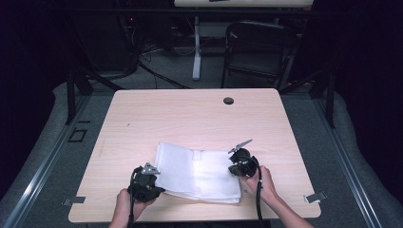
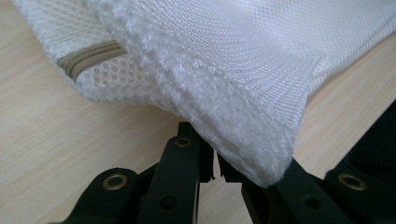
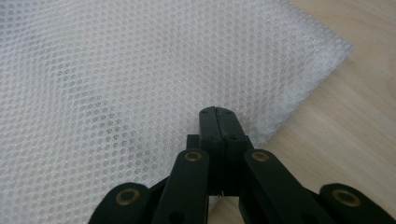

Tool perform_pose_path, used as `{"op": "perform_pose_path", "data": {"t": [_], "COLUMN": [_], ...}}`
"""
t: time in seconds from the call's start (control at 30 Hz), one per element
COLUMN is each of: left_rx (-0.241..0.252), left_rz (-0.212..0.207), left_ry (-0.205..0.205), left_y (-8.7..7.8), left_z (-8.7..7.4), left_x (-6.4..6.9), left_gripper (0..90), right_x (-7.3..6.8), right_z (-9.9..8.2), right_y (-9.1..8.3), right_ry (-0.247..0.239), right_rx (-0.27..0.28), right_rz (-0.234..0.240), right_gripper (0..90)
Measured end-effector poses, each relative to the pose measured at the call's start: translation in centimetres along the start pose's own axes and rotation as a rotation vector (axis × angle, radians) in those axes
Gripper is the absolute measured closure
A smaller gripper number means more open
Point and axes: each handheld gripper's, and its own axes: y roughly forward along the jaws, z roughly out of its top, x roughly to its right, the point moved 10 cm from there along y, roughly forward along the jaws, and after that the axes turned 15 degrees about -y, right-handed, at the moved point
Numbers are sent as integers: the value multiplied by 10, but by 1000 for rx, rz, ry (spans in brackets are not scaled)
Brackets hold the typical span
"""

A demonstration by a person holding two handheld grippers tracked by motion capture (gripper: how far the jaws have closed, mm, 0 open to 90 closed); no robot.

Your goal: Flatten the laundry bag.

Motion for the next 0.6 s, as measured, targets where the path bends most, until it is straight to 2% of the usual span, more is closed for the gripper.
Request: {"op": "perform_pose_path", "data": {"t": [0.03, 0.07, 0.1, 0.13, 0.17, 0.23, 0.27, 0.3, 0.33, 0.37, 0.4, 0.43, 0.47, 0.5, 0.53, 0.57, 0.6], "left_rx": [0, -32, -53, -75, -93, -98, -100, -107, -104, -98, -91, -91, -64, -64, -35, -35, -1], "left_rz": [0, -10, -13, -21, -24, 12, 3, -6, -11, -20, -19, -19, -1, -1, -1, -1, 9], "left_ry": [0, 1, 3, 5, 2, 18, -1, -15, -19, -31, -34, -34, -25, -25, -24, -24, -11], "left_y": [0, 3, 3, 2, 0, -4, -6, -8, -11, -14, -17, -17, -22, -22, -27, -27, -30], "left_z": [0, -3, -4, -6, -7, -6, -6, -5, -5, -5, -6, -6, -5, -5, -1, -1, 3], "left_x": [0, 2, 1, 1, 0, -5, -6, -7, -8, -7, -8, -8, -11, -11, -12, -12, -12], "left_gripper": [849, 826, 798, 772, 711, 596, 527, 471, 435, 411, 390, 358, 332, 310, 289, 245, 225], "right_x": [0, 3, 6, 6, 7, 8, 6, 6, 8, 8, 7, 7, 7, 7, 7, 6, 5], "right_z": [0, -1, -4, -4, -5, -5, -2, -3, -6, -6, -3, -3, -5, -5, -5, -4, -1], "right_y": [0, -1, -3, -3, -4, -4, -1, -1, -4, -4, -1, -1, -4, -5, -7, -9, -10], "right_ry": [0, -1, -21, -18, -18, -24, 5, 4, -24, -25, 8, 8, -36, -44, -51, -59, -61], "right_rx": [0, -1, -33, -31, -36, -38, 5, 4, -40, -41, 5, 5, -25, -15, -16, -10, 21], "right_rz": [0, -5, -5, -5, -7, -7, -10, -8, -3, -3, -8, -8, -5, -2, 11, 13, 19], "right_gripper": [900, 900, 900, 900, 900, 900, 900, 900, 900, 900, 900, 900, 900, 887, 835, 802, 750]}}
